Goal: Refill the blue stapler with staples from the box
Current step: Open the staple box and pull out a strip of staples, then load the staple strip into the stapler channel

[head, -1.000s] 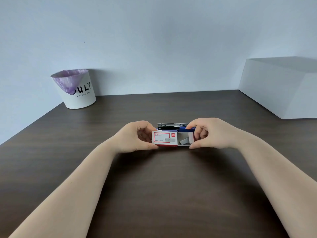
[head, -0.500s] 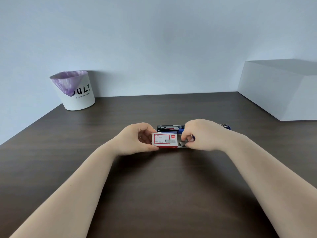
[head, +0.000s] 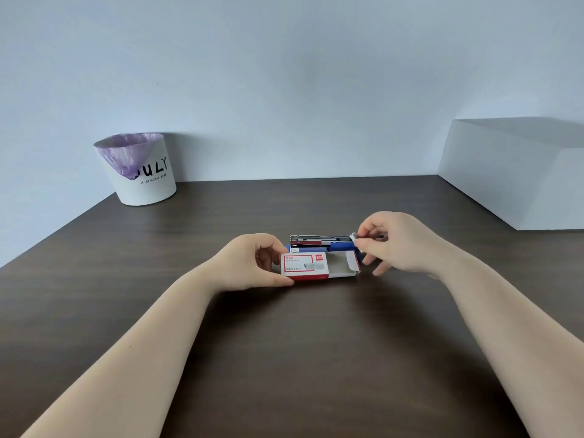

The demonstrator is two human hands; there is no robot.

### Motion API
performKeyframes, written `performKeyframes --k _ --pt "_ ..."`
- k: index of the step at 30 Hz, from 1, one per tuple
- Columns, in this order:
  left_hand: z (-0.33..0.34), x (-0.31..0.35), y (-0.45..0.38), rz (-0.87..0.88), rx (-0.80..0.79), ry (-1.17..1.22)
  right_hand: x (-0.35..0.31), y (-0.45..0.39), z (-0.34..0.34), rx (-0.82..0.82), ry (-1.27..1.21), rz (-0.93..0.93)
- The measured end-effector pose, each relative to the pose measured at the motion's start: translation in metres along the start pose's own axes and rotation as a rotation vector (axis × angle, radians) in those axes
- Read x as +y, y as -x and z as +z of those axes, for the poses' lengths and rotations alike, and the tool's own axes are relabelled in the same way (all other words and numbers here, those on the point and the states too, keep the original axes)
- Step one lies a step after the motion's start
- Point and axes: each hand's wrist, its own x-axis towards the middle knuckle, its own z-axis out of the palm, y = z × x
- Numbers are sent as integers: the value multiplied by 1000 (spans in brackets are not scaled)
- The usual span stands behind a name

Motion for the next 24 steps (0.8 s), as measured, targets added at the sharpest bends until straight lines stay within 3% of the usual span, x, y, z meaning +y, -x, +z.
performKeyframes --k 10,24 --pt "6 5 0 -32 -20 24 -2 0 19 -98 -156 -76" --pt "6 4 -1 -37 -34 61 -7 3 18 -82 -19 -79"
